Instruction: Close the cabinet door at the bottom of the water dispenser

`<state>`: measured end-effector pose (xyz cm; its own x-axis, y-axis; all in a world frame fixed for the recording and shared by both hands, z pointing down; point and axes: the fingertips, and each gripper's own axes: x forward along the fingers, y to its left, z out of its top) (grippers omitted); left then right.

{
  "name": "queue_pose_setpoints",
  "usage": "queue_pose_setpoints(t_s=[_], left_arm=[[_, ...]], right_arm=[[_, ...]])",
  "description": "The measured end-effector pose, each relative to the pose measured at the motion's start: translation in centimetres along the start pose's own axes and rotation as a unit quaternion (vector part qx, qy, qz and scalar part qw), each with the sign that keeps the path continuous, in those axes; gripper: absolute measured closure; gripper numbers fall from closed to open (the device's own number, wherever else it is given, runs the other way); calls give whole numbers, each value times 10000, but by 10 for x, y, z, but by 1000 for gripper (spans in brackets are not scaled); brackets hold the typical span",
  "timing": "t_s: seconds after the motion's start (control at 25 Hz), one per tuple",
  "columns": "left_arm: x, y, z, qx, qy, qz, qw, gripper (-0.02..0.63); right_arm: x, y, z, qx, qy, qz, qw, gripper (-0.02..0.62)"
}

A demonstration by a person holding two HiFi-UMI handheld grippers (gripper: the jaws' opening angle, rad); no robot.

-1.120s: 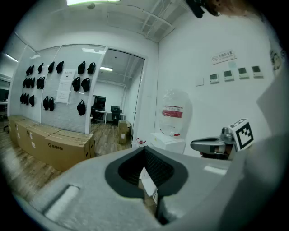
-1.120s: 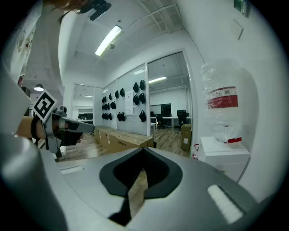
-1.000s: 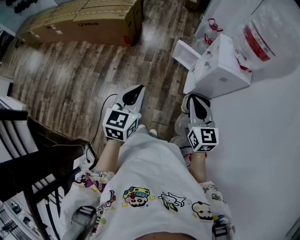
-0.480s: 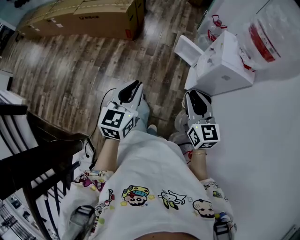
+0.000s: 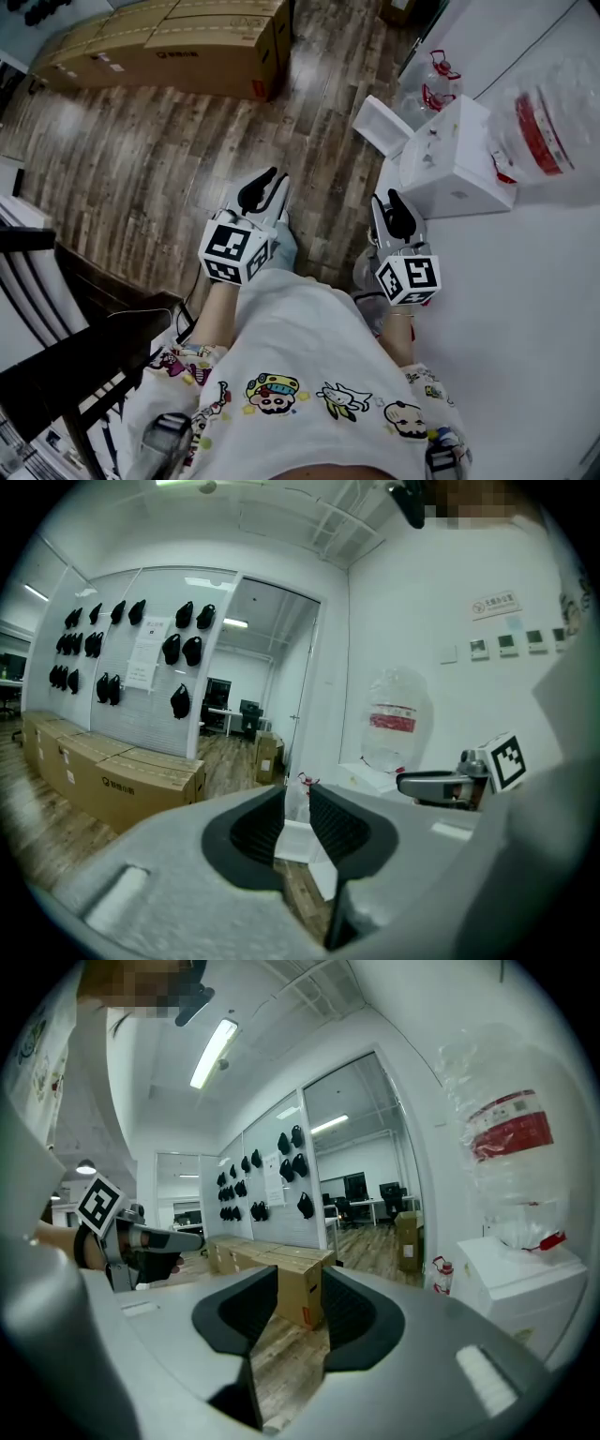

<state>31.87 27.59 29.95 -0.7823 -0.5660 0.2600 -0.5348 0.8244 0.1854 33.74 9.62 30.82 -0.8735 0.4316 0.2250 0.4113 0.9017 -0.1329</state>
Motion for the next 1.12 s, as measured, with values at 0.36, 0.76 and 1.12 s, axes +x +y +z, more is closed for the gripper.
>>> queue_pose_setpoints(t_s=[0.36,0.76,1.12], left_arm=[[77,78,45,124,46,-273,9995,514],[123,142,58,50,83,-520,9986,488],[137,175,45,-50,335,-534,9980,472]], right_arm=[[103,-25,40,39,-79,-134,9999,431],[163,-40,41,267,0,-540,9982,408],[189,-48,27,560,148,-766,9954,396]])
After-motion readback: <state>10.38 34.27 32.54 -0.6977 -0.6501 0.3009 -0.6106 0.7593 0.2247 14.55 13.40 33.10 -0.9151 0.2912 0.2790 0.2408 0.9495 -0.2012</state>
